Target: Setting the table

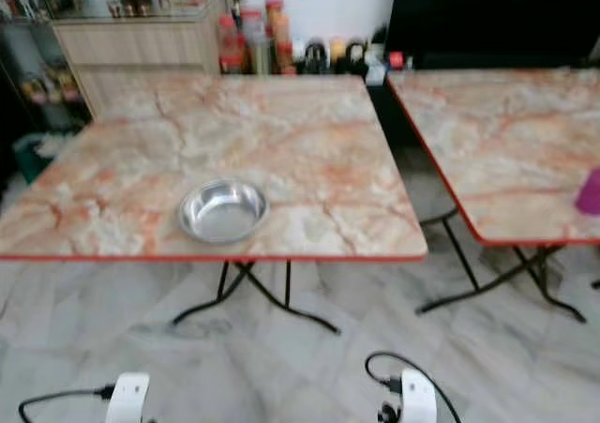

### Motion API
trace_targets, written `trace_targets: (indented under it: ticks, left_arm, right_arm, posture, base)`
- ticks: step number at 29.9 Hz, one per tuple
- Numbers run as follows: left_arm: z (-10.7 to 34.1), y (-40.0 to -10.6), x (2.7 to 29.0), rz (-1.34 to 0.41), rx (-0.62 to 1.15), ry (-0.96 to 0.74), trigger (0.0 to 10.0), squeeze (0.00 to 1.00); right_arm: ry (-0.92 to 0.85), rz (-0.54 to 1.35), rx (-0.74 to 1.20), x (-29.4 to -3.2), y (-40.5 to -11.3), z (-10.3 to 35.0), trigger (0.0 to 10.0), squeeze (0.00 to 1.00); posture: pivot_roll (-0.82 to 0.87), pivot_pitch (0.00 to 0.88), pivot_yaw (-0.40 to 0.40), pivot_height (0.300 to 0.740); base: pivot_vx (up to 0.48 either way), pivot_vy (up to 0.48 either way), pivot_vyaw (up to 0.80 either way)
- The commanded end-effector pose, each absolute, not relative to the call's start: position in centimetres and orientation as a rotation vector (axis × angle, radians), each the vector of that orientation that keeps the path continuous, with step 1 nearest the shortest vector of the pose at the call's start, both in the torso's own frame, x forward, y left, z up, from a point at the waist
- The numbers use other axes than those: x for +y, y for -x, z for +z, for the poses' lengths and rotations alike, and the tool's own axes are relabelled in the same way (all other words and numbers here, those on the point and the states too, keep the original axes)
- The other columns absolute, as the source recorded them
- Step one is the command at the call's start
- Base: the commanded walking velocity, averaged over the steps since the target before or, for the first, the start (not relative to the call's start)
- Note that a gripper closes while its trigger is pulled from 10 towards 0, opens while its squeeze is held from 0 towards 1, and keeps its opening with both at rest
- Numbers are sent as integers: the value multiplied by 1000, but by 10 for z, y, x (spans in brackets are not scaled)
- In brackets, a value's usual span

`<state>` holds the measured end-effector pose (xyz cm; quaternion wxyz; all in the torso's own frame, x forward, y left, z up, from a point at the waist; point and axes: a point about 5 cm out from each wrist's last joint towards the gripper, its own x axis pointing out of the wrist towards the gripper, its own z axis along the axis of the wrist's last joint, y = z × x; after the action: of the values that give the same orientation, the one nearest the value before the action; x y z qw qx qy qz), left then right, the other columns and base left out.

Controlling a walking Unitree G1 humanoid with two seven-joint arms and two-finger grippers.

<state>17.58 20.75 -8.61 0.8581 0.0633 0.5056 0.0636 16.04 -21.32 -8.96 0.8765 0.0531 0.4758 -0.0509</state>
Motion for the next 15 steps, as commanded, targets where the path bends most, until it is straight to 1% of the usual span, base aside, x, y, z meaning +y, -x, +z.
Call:
trace_targets:
  ticks: [1, 3, 6, 15]
  left_arm:
    - [-86, -179, 203, 120, 1063, -152, 10000, 0]
    - [-86, -179, 203, 122, 1063, -149, 10000, 0]
    - [-85, -180, 203, 124, 1060, -148, 10000, 0]
    - [-86, -179, 203, 131, 1063, -145, 10000, 0]
  right_arm:
    - [-117, -111, 987, -215, -160, -89, 10000, 0]
    - [-84, -103, 995, -217, -160, -89, 10000, 0]
    - [-70, -103, 1006, -218, -160, -89, 10000, 0]
    - [-86, -108, 1001, -219, -159, -89, 10000, 0]
  posture:
    - [22, 0, -21, 740]
    - [20, 0, -27, 740]
    - [20, 0, -30, 740]
    - [2, 0, -34, 740]
  base:
    - [0, -296, 563]
    - [0, -298, 800]
    - [0, -292, 513]
    - [0, -283, 0]
